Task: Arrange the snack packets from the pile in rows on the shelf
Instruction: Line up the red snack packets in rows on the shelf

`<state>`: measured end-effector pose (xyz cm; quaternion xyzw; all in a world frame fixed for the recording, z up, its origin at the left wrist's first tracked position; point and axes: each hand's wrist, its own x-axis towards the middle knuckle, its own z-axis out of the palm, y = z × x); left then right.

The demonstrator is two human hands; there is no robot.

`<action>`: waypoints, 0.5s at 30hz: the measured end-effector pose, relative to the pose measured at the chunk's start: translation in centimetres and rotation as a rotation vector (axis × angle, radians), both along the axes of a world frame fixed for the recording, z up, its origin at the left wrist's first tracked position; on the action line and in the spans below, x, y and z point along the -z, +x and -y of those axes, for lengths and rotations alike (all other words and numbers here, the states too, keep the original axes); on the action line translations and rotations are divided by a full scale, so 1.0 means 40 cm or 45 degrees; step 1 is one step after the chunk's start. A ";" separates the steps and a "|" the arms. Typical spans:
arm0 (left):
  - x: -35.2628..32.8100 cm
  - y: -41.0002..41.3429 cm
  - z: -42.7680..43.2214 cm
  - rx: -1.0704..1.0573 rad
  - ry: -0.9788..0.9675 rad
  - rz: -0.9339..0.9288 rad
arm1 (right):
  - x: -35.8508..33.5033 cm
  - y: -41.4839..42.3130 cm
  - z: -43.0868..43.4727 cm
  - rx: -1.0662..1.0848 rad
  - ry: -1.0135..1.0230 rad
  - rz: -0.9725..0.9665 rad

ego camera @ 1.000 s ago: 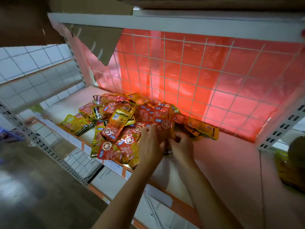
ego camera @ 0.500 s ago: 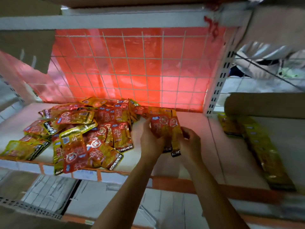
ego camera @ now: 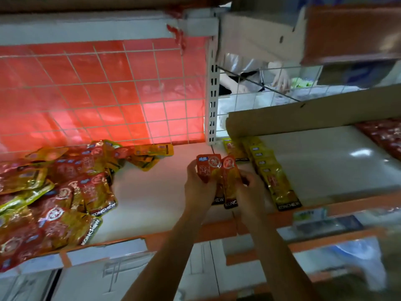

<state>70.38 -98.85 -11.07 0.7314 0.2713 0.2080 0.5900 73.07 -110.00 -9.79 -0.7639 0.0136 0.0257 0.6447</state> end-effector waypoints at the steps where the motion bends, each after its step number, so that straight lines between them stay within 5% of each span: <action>1: 0.003 0.010 0.027 0.017 -0.001 -0.006 | 0.001 0.004 0.028 0.014 0.005 -0.006; 15: -0.024 0.115 0.493 0.240 0.024 0.049 | -0.031 0.050 0.491 0.265 -0.029 0.050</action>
